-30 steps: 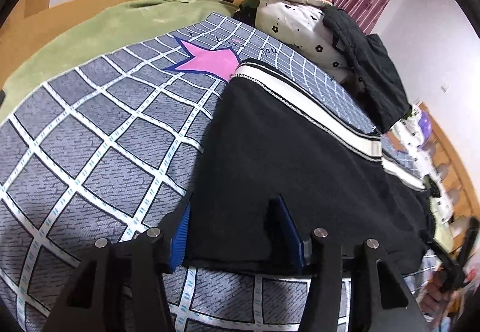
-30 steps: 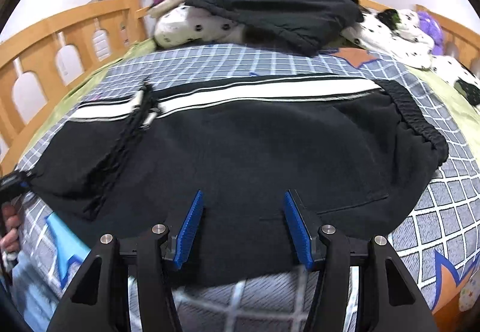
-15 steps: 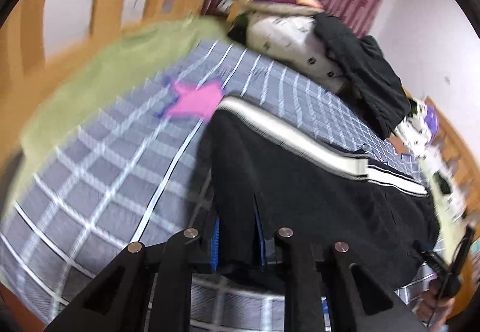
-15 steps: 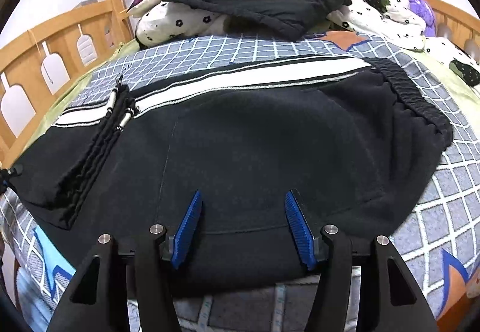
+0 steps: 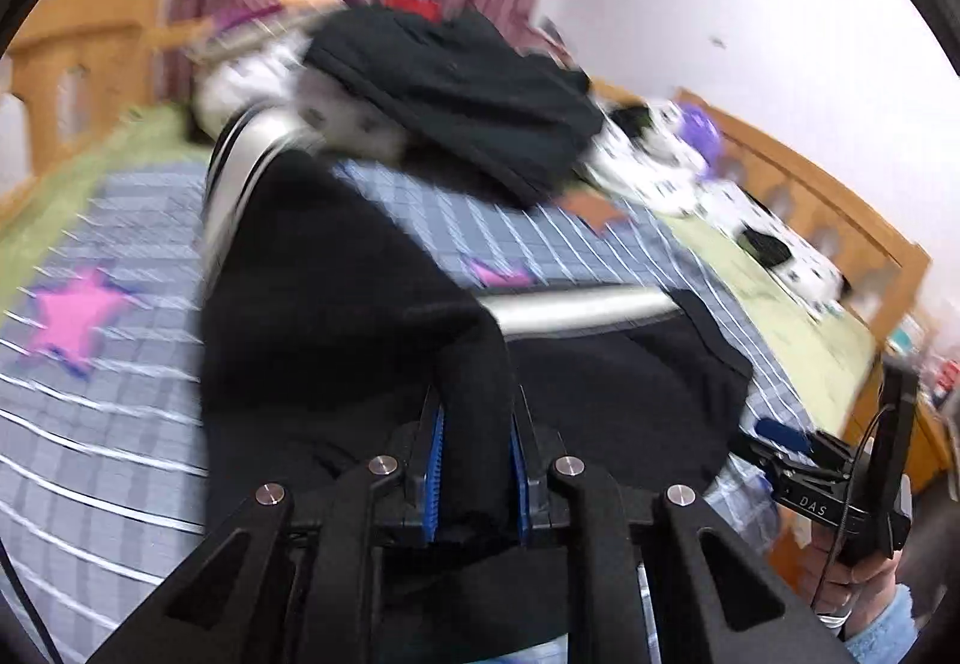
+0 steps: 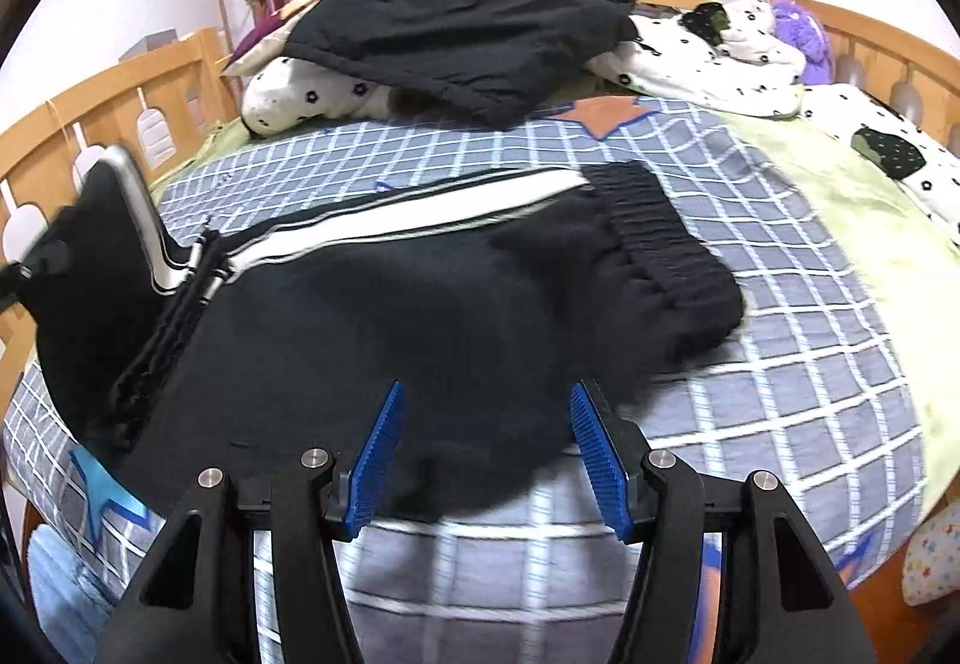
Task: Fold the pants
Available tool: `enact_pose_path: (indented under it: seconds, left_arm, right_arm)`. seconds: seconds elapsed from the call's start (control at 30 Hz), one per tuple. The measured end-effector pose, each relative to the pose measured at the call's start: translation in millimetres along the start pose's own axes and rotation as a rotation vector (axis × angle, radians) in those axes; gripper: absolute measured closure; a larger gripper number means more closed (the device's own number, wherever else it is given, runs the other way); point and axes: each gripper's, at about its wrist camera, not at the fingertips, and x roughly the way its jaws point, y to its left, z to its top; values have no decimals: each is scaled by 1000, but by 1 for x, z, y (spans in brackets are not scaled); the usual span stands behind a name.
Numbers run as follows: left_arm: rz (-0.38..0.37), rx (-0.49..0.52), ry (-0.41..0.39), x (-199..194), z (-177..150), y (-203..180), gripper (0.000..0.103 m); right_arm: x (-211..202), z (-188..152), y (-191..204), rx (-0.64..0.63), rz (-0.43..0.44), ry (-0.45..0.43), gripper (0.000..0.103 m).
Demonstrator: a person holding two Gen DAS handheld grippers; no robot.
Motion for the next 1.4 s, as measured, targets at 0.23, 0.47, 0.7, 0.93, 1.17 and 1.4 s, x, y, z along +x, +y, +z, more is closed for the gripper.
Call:
enact_pose_path:
  seconds: [0.23, 0.47, 0.7, 0.93, 1.17, 1.4]
  left_arm:
    - [-39, 37, 122, 57, -32, -25, 82]
    - [-129, 67, 21, -19, -35, 5, 31]
    - [91, 23, 44, -55, -67, 74, 30]
    - [57, -122, 135, -36, -103, 98, 29]
    - [70, -85, 109, 0, -102, 61, 24]
    - [264, 57, 100, 16, -104, 32, 21]
  right_arm:
    - [-1, -11, -16, 3, -29, 44, 46]
    - [1, -5, 15, -10, 41, 21, 45]
    - [18, 17, 64, 66, 300, 13, 38]
    - [88, 9, 97, 193, 498, 212, 64]
    - [54, 35, 94, 88, 565, 101, 84]
    - [11, 68, 58, -17, 517, -44, 86]
